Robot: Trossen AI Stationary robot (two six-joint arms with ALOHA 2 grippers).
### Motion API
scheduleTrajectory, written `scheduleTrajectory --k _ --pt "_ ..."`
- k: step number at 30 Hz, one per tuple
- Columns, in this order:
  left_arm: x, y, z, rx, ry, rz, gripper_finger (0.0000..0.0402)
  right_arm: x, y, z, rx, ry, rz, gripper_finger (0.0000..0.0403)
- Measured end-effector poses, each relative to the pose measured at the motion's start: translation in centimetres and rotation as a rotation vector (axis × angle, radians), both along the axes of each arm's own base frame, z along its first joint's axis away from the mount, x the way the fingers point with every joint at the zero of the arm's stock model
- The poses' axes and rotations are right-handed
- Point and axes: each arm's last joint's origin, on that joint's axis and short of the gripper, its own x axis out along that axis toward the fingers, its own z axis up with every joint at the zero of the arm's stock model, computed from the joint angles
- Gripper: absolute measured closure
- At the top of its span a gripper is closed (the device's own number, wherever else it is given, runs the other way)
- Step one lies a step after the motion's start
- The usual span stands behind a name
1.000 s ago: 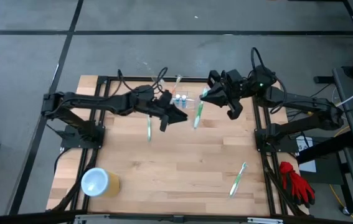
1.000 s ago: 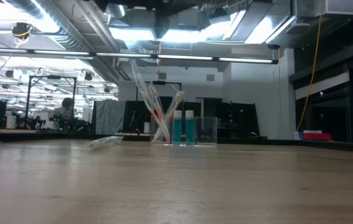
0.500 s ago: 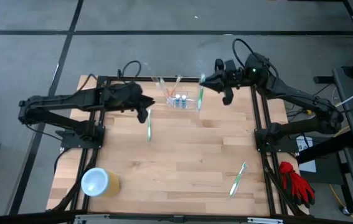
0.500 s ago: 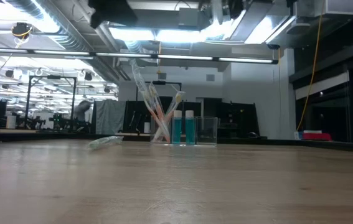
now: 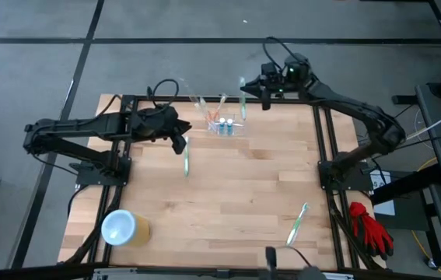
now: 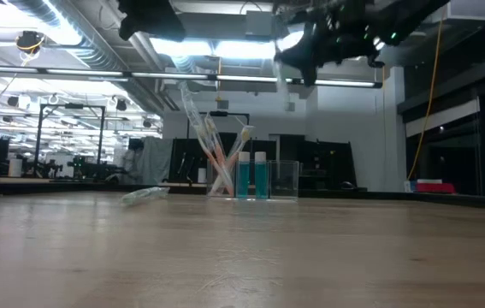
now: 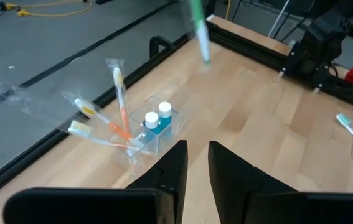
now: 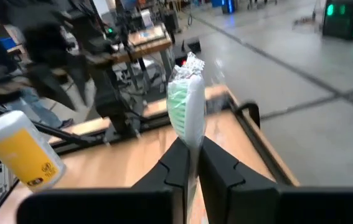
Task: Pick & Place toothbrushing station
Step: Put the middle green toothbrush into the transparent organizer
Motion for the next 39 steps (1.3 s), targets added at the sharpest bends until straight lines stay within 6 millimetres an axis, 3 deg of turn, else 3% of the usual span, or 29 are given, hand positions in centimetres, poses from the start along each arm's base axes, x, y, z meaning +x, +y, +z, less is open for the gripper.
scheduleTrajectory --k 4,12,30,39 --pt "0.3 0.0 -0.3 -0.013 0.009 -0.003 0.0345 0.5 -2.1 -2.7 0.057 0.051 -0.008 0.0372" --pt "0.3 0.0 -0.3 -0.013 0.011 -0.003 0.0348 1.1 -4.6 -4.7 -0.012 0.009 -0.052 0.0377" --pt "0.3 -1.6 -0.6 -0.043 0.032 -0.042 0.0357 2.5 -5.6 -10.5 0.004 0.116 0.14 0.0378" --pt "0.2 -2.8 -0.8 -0.074 0.035 -0.061 0.0364 2.4 -5.4 -13.9 0.147 0.262 0.159 0.0373"
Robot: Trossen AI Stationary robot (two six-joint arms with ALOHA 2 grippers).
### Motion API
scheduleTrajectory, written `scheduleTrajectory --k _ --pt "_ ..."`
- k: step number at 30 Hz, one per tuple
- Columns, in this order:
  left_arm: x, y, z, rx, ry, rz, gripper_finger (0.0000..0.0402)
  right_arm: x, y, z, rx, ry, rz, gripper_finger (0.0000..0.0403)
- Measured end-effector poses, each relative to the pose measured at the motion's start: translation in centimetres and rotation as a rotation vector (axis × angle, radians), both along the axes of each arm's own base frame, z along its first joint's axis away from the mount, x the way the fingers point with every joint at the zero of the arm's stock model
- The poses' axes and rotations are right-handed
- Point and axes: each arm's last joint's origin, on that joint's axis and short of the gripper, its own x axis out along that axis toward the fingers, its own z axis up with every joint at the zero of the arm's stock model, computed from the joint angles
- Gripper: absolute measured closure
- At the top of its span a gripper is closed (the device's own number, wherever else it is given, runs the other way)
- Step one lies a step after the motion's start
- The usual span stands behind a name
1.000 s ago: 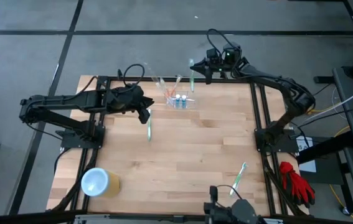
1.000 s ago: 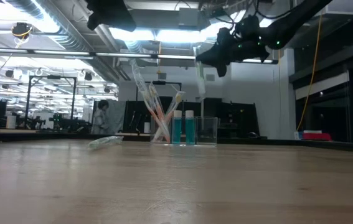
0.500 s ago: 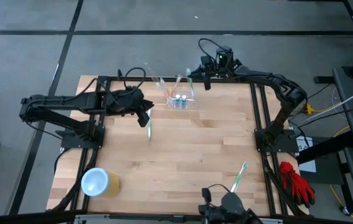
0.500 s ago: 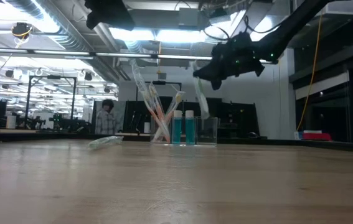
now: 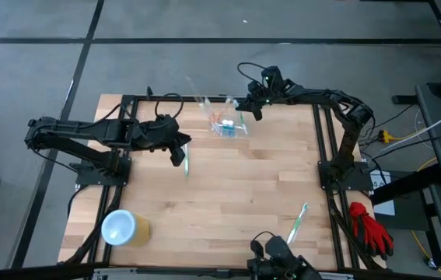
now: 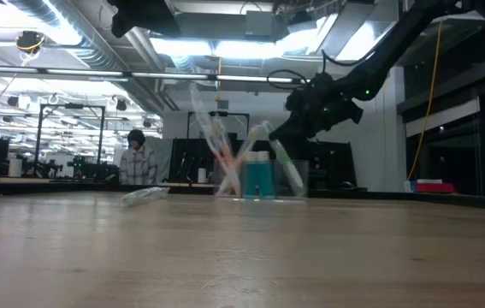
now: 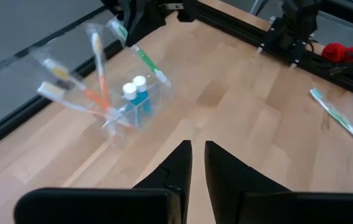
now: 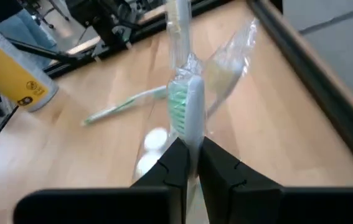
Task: Pick & Place toothbrushing station
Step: Put the middle green toothbrush into the transparent organizer, then put the top green toothbrush into the transparent organizer
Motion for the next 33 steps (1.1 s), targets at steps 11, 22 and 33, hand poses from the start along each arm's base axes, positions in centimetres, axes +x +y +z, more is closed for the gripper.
scheduleTrajectory --k 11,22,33 --pt "-0.1 -0.4 -0.1 0.006 0.014 -0.013 0.0368 -0.3 0.3 1.4 0.122 -0.022 -0.004 0.0261" --pt "-0.2 -0.3 -0.2 0.05 0.037 -0.013 0.0368 -0.5 0.5 2.4 0.228 -0.017 -0.053 0.017" --pt "-2.0 1.0 -1.6 0.035 0.201 0.224 0.0369 -2.3 2.1 8.5 0.179 -0.104 -0.114 0.0167"
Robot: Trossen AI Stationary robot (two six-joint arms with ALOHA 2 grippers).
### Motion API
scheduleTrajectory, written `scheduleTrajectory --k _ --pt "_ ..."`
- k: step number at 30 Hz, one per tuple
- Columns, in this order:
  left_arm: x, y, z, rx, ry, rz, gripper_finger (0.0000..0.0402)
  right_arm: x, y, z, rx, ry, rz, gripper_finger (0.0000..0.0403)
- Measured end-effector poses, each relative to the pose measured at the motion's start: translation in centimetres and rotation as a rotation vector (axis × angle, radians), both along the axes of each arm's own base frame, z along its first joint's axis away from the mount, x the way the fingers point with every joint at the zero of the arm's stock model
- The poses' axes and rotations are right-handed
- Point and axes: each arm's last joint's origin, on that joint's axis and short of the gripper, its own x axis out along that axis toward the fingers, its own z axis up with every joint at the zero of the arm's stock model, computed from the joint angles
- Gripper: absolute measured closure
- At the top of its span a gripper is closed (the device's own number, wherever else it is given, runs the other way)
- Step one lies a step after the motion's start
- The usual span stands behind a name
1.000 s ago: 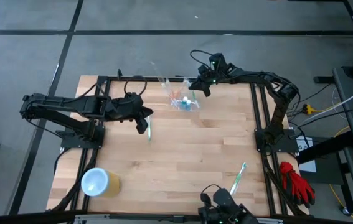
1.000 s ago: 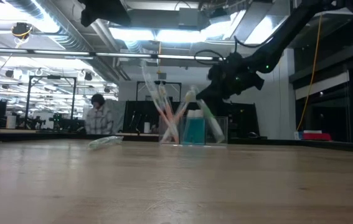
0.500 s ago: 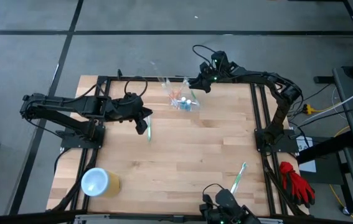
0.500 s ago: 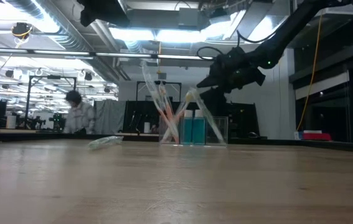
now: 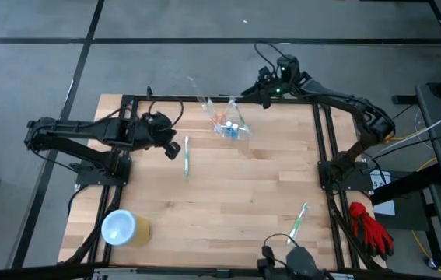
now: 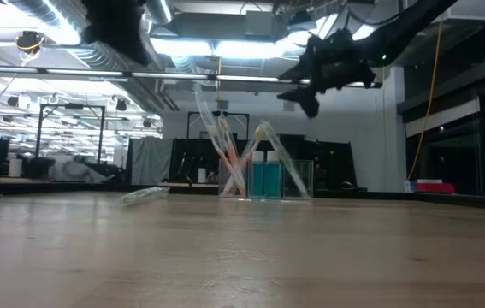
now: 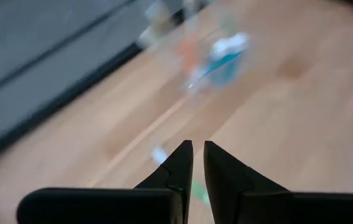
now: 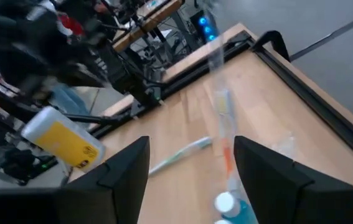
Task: Pick & Place toothbrushing station
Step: Put the top green toothbrush into the transparent organizer
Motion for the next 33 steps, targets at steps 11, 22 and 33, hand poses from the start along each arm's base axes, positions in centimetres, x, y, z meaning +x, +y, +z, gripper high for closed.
scheduleTrajectory --k 11,22,33 --pt "-2.4 1.3 -5.7 -0.469 0.07 0.538 0.0368 -0.5 5.6 5.2 0.007 -0.048 0.083 0.0167" --pt "0.6 2.7 -11.6 -0.692 -0.176 0.463 0.0322 -1.9 11.0 7.7 0.012 0.013 0.129 0.0167" --pt "4.1 1.7 -15.9 -0.808 -0.04 0.365 0.0232 -2.7 13.3 9.0 -0.028 0.001 0.14 0.0167"
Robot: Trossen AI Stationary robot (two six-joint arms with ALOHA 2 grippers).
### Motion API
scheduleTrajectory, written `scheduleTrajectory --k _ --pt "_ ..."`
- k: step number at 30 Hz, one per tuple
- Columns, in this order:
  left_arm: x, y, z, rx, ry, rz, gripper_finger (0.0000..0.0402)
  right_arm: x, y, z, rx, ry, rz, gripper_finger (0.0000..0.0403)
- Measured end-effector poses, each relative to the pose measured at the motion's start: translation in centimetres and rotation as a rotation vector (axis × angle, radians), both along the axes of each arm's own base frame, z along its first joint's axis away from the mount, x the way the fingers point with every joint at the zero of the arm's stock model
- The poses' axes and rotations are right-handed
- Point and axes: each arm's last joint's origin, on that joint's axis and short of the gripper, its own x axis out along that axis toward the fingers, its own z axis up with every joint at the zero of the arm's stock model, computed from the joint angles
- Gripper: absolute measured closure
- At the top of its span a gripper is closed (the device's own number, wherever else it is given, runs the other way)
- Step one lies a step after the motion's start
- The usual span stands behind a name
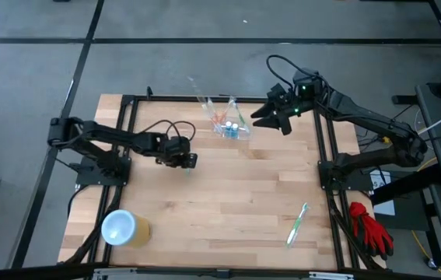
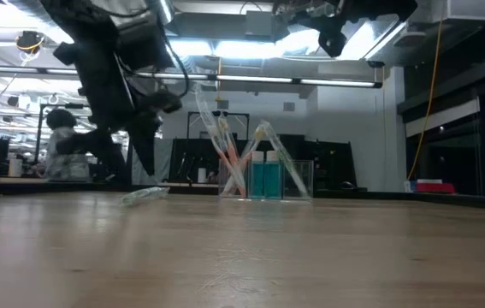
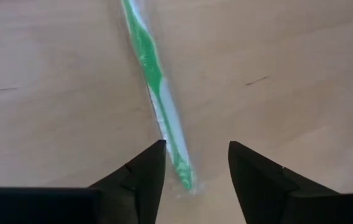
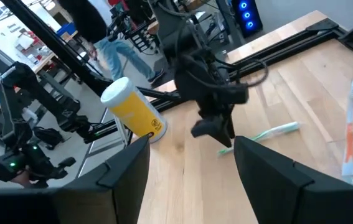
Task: Pick & Place toothbrushing station
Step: Put the top green toothbrush into the transparent organizer
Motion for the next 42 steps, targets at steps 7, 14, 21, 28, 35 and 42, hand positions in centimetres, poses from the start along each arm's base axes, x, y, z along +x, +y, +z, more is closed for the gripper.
scheduleTrajectory --k 7,14,21,28,35,42 --pt "0.7 0.0 -2.1 -0.047 0.068 0.042 0.0225 0.2 0.3 0.0 -0.001 -0.001 0.015 0.0167" --pt "1.0 0.1 -2.8 -0.044 0.084 0.053 0.0259 0.2 0.4 0.0 0.001 -0.004 0.016 0.0167" --pt "1.2 0.2 -2.2 0.009 0.029 0.047 0.0346 0.2 0.5 0.0 0.016 0.0 0.018 0.0167" --pt "1.5 0.2 -0.5 0.026 -0.094 -0.006 0.0396 0.5 1.0 0.2 0.01 -0.015 0.034 0.0167" --pt "0.9 -1.2 2.4 -0.018 -0.23 -0.054 0.0399 1.0 1.9 0.7 0.01 -0.055 0.057 0.0167" --pt "-0.4 -4.3 6.9 0.132 -0.485 -0.052 0.0399 1.4 2.8 0.8 0.001 -0.071 0.096 0.0167"
